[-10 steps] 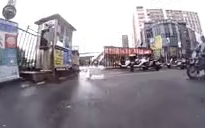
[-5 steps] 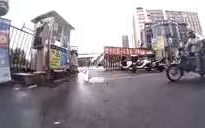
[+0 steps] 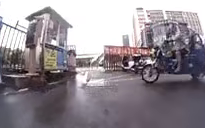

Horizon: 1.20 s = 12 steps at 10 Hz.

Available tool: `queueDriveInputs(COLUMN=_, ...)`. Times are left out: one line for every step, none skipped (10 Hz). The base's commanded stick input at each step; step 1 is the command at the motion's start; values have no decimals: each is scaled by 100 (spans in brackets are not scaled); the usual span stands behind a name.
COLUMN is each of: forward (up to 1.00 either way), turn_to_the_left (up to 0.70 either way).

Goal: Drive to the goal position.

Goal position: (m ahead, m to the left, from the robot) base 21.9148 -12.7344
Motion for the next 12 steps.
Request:
queueDriveInputs(forward=70, turn_to_the_left=0)
queueDriveInputs(forward=70, turn_to_the_left=0)
queueDriveInputs(forward=70, turn_to_the_left=0)
queueDriveInputs(forward=70, turn_to_the_left=0)
queueDriveInputs(forward=70, turn_to_the_left=0)
queueDriveInputs(forward=70, turn_to_the_left=0)
queueDriveInputs(forward=70, turn_to_the_left=0)
queueDriveInputs(forward=70, turn_to_the_left=0)
queueDriveInputs(forward=70, turn_to_the_left=0)
queueDriveInputs(forward=70, turn_to_the_left=0)
queueDriveInputs(forward=70, turn_to_the_left=0)
queueDriveInputs(forward=70, turn_to_the_left=0)
